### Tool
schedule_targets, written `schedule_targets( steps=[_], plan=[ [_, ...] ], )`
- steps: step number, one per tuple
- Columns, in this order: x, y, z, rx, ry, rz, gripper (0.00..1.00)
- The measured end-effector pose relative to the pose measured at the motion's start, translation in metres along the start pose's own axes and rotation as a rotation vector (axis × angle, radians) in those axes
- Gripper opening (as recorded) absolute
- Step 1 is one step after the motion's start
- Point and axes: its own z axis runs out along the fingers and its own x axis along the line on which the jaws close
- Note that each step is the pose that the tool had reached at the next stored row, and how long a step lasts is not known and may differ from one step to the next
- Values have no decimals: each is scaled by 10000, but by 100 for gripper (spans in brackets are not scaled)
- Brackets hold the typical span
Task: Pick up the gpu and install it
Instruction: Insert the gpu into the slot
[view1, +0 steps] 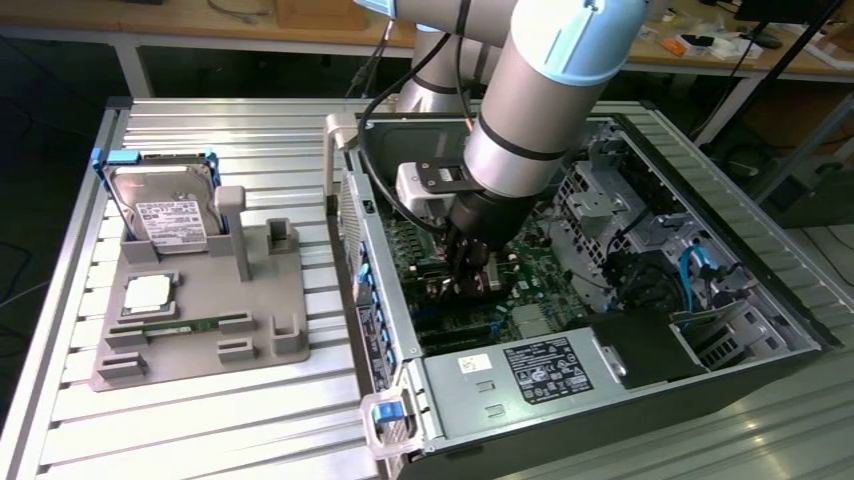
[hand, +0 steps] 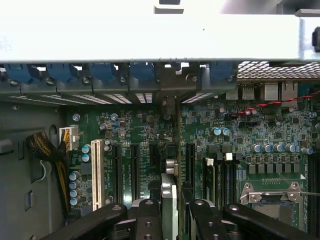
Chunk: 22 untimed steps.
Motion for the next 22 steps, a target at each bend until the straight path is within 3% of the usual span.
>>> schedule_targets(
  steps=[15,17,22],
  plan=[
    [1,0,30,-3,5,2,27],
    [-1,-4,42,15,-20,-3,27],
    [1,-1,32,-1,0,1,27]
  ],
)
